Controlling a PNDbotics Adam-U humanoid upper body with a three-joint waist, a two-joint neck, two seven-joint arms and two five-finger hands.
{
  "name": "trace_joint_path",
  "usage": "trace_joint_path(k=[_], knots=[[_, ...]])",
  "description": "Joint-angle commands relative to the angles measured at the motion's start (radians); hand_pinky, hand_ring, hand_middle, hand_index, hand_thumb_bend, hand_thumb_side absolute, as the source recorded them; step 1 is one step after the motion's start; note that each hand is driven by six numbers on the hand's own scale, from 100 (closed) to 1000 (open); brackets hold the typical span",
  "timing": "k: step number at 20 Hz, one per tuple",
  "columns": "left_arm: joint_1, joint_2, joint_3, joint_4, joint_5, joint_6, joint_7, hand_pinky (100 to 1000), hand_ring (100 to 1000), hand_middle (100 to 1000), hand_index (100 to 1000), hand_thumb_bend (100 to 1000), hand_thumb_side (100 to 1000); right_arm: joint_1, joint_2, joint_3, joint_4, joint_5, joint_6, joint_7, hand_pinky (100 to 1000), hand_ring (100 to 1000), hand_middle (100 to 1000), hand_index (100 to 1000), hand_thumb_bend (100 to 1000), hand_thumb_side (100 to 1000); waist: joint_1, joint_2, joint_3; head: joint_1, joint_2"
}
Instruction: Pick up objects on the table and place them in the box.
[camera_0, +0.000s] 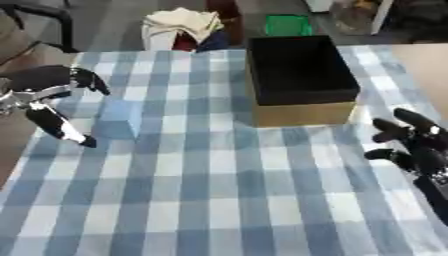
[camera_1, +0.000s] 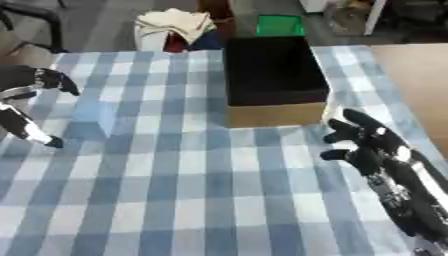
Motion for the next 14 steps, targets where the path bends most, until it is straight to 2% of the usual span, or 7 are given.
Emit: trace_joint_path(k=[1, 14], knots=[[-0.025, 0.014, 0.010, 0.008, -0.015, 0.001, 0.026, 753, 754, 773, 837, 753, 502, -0.006, -0.011, -0.001, -0.013, -0.002, -0.001, 0.003, 748, 1000, 705, 963, 102, 546, -0.001, -0.013, -0.001, 0.003, -0.010], [-0.062, -0.033, 0.021, 0.101, -0.072, 0.001, 0.117, 748, 740, 758, 830, 715, 465, -0.007, -0.007, 0.000, -0.010, 0.001, 0.000, 0.006, 749, 1000, 705, 964, 100, 551, 0.000, -0.008, -0.009, 0.007, -0.008]])
